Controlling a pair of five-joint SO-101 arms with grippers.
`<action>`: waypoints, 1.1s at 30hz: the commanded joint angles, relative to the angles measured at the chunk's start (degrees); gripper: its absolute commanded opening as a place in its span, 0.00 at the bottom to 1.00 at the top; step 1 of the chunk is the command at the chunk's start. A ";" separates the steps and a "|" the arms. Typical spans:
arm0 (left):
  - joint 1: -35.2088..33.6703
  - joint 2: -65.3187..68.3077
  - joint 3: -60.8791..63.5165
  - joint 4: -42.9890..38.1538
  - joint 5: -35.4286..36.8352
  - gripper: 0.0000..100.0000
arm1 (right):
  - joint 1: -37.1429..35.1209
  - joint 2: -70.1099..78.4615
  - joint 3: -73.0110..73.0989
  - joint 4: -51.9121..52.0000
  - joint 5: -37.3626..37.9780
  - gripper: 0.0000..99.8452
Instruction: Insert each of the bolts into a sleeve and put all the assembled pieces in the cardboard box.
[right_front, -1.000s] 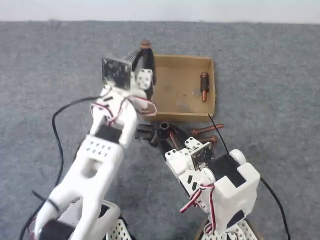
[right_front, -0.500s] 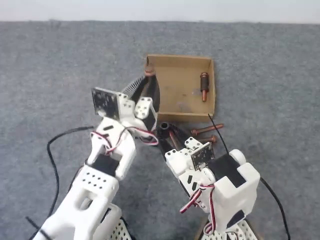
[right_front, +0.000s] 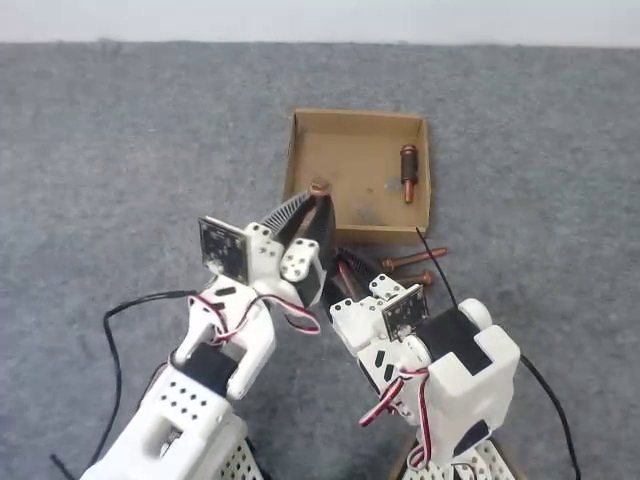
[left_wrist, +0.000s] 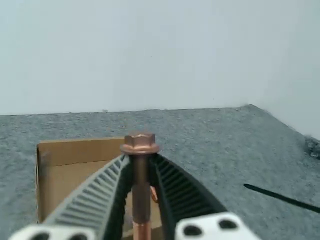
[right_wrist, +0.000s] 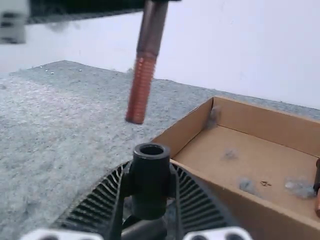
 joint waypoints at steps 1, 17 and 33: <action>0.70 -6.51 -0.40 2.99 0.26 0.01 | -0.22 -0.92 0.09 0.04 0.09 0.01; 0.97 -8.44 1.98 -2.81 0.18 0.01 | -0.40 -1.01 1.49 -3.91 0.00 0.01; 0.62 -3.34 3.47 -11.69 0.09 0.01 | -0.31 -1.01 1.49 -4.00 0.00 0.01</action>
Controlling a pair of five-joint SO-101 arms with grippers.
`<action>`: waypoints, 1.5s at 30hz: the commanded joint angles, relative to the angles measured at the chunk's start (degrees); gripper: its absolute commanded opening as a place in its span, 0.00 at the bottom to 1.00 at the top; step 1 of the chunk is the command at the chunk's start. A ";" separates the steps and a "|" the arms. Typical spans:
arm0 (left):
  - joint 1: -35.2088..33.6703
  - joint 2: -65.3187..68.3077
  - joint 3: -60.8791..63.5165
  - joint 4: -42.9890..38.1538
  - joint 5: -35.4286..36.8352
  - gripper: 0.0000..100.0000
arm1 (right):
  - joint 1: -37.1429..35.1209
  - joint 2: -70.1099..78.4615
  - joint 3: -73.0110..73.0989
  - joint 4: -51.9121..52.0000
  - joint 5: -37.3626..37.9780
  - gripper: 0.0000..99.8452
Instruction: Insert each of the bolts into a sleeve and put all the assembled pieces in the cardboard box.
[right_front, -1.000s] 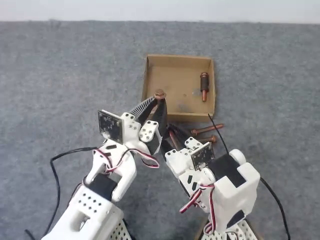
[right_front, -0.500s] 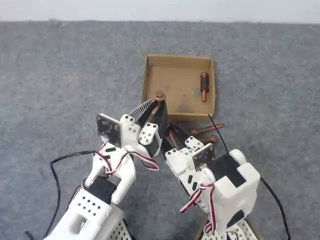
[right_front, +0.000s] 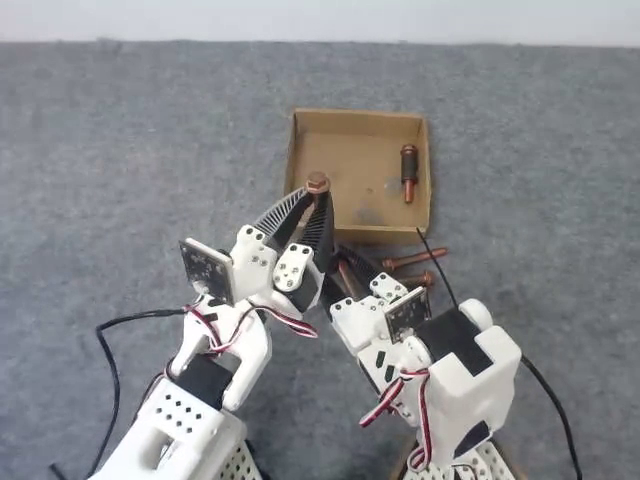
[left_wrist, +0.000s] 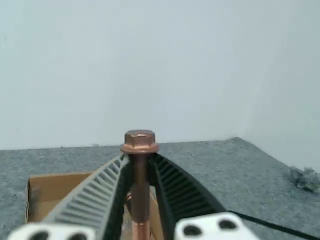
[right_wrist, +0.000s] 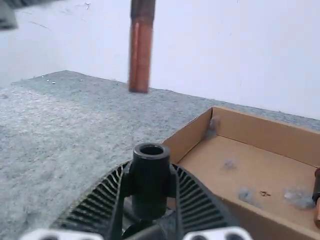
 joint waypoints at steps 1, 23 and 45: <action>0.00 5.45 -0.22 -6.68 0.09 0.01 | -0.31 -1.01 1.49 -1.71 0.00 0.01; -0.70 23.21 3.30 -23.47 0.18 0.01 | -0.13 -1.01 1.49 -1.71 0.00 0.01; 1.67 13.27 7.43 -19.52 0.18 0.01 | 1.36 -1.10 1.49 -1.45 0.09 0.01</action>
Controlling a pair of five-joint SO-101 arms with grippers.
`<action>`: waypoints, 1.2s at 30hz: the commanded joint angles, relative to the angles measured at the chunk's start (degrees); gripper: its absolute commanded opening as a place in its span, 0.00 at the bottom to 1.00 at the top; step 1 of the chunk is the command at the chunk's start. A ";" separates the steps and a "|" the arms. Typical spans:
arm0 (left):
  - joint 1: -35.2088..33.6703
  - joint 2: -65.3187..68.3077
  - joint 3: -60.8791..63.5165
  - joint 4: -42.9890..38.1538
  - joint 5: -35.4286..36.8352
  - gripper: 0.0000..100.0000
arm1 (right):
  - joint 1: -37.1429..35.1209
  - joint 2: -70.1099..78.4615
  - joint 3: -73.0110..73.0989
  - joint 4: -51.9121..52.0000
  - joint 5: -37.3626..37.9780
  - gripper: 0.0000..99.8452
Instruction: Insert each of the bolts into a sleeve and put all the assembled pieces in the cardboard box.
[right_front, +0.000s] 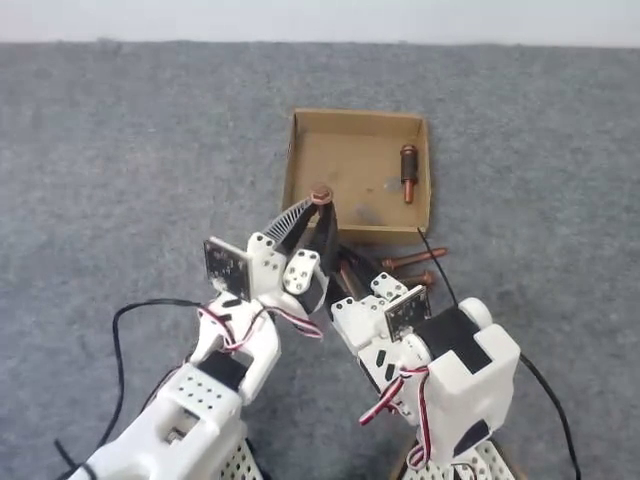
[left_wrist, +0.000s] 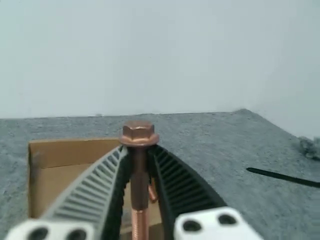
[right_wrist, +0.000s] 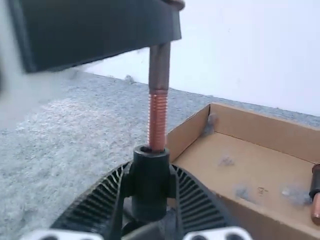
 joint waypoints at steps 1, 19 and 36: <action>1.14 -7.47 0.48 6.15 0.53 0.01 | 0.84 -1.10 1.49 -1.45 0.09 0.01; 1.05 -15.82 1.10 18.81 0.53 0.01 | 1.54 -1.10 1.49 -1.71 0.09 0.01; 0.97 -15.82 1.10 27.34 0.53 0.01 | 2.24 -1.10 1.49 -1.80 0.09 0.01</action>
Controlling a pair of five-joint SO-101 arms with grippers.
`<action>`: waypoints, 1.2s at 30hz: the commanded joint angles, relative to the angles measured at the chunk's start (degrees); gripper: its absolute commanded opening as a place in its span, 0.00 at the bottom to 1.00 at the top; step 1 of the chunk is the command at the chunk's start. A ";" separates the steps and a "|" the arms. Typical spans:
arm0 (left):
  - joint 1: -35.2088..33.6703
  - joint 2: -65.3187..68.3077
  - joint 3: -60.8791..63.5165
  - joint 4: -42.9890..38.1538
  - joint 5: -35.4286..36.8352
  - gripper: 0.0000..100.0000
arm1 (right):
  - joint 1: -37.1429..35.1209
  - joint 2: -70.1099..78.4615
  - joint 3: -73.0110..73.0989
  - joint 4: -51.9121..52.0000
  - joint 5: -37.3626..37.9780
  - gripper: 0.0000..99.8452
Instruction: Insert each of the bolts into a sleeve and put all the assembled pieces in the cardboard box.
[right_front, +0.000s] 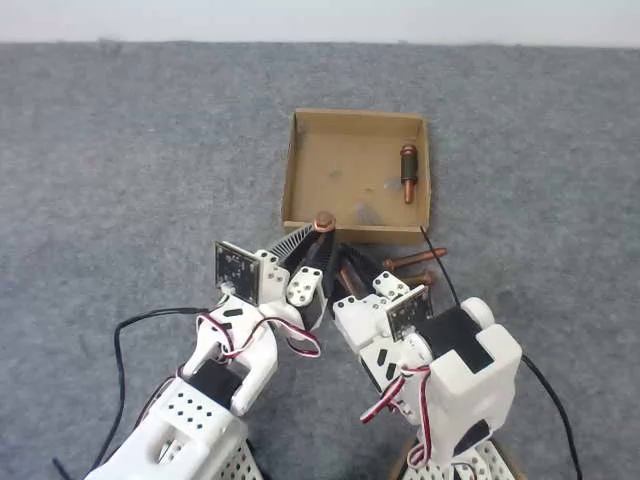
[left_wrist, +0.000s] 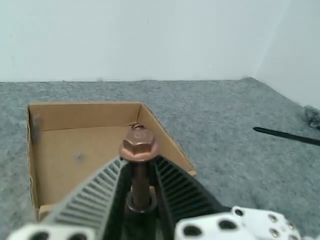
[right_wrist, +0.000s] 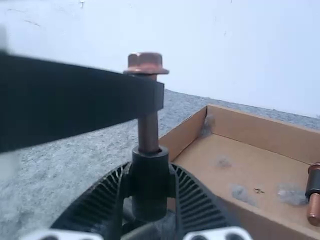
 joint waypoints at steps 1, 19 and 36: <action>0.09 -1.67 -0.31 3.43 0.44 0.01 | 1.54 -1.10 1.49 -1.80 0.00 0.01; 0.09 -2.02 -0.31 16.53 0.35 0.02 | 1.54 -1.10 1.49 -1.80 0.00 0.01; 0.09 -1.93 -0.31 16.53 0.70 0.15 | 1.54 -1.10 1.49 -1.80 0.00 0.01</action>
